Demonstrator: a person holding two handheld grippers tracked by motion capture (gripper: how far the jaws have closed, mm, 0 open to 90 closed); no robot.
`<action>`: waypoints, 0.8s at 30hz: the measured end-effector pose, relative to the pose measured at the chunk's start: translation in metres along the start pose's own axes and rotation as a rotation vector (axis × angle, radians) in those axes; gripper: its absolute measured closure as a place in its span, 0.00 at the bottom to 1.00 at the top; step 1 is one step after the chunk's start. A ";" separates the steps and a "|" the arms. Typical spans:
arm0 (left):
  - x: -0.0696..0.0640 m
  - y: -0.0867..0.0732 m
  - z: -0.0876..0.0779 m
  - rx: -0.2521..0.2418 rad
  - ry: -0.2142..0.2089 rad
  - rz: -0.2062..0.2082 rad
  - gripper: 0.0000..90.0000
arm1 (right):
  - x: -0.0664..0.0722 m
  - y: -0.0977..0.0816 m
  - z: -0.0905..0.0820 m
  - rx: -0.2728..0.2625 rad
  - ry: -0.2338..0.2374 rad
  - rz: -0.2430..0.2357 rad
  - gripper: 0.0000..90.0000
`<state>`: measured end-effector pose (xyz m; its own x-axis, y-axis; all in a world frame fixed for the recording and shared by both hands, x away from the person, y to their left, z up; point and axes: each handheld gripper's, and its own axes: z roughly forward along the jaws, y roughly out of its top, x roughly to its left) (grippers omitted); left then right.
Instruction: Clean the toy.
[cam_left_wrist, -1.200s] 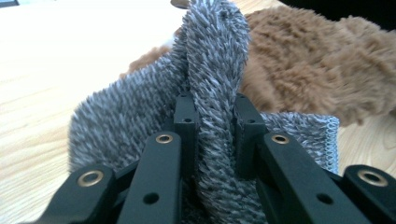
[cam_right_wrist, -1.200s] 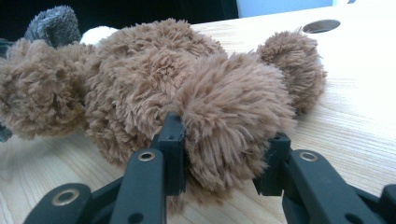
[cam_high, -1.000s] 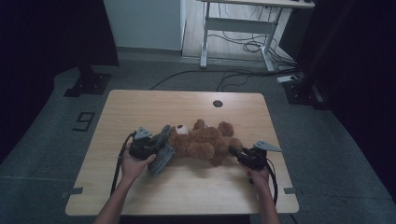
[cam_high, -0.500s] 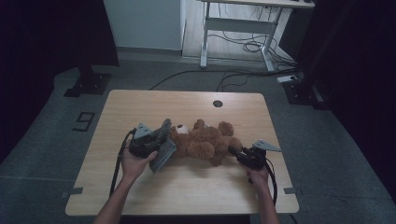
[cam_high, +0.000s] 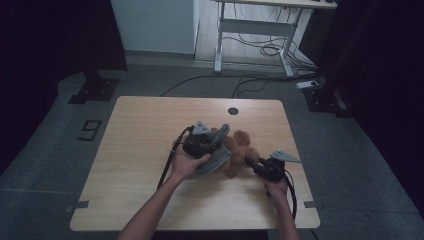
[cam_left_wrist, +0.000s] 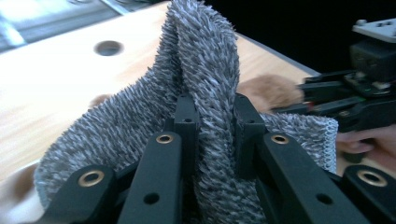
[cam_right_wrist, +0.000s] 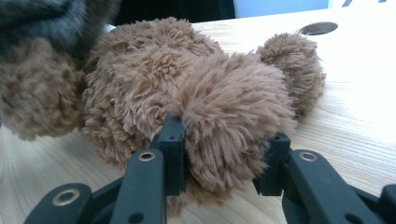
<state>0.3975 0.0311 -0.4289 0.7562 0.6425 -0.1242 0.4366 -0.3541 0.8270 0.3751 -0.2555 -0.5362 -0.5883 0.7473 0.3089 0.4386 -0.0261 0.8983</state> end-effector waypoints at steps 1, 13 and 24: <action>-0.007 -0.003 0.012 0.034 -0.010 0.013 0.84 | 0.000 0.000 0.000 0.001 0.000 0.001 0.70; -0.001 -0.038 0.011 0.086 -0.035 -0.029 0.84 | -0.001 0.000 0.000 0.007 0.000 -0.001 0.70; -0.006 -0.061 0.004 0.099 -0.022 -0.007 0.84 | -0.001 -0.001 0.000 0.019 0.004 -0.002 0.70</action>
<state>0.3681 0.0458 -0.4809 0.7628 0.6306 -0.1431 0.4877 -0.4157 0.7677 0.3753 -0.2566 -0.5377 -0.5920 0.7446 0.3084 0.4500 -0.0121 0.8929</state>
